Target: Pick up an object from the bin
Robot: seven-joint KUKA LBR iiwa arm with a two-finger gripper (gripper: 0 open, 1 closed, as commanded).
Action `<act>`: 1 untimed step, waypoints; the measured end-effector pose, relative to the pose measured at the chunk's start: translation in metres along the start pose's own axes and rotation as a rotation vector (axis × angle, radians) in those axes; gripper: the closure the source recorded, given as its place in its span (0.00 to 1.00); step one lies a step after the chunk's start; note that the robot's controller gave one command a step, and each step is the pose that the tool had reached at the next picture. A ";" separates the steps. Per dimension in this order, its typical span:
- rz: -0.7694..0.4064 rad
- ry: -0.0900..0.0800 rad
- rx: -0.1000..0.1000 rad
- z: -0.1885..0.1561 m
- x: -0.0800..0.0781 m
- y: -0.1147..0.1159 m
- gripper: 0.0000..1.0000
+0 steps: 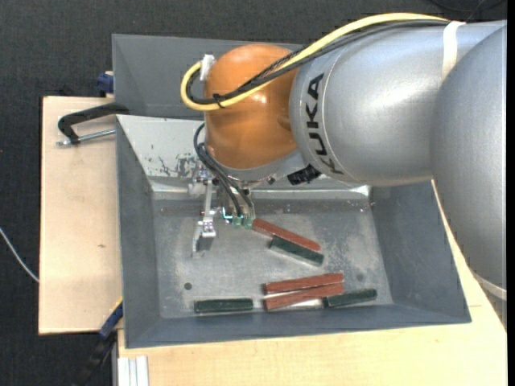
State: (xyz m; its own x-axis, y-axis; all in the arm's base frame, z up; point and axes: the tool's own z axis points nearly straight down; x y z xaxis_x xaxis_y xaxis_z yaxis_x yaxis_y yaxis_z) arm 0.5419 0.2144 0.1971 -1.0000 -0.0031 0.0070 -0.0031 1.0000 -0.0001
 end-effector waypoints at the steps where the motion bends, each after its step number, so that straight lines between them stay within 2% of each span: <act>1: 0.003 -0.008 -0.002 -0.004 -0.002 -0.001 0.00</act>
Offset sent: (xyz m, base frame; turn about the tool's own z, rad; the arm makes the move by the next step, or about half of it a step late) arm -0.0272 -0.0541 -0.0816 -0.1173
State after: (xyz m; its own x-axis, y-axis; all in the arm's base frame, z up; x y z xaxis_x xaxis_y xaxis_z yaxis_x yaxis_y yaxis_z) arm 0.5440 0.2134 0.2014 -1.0000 -0.0004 -0.0009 -0.0004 1.0000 0.0019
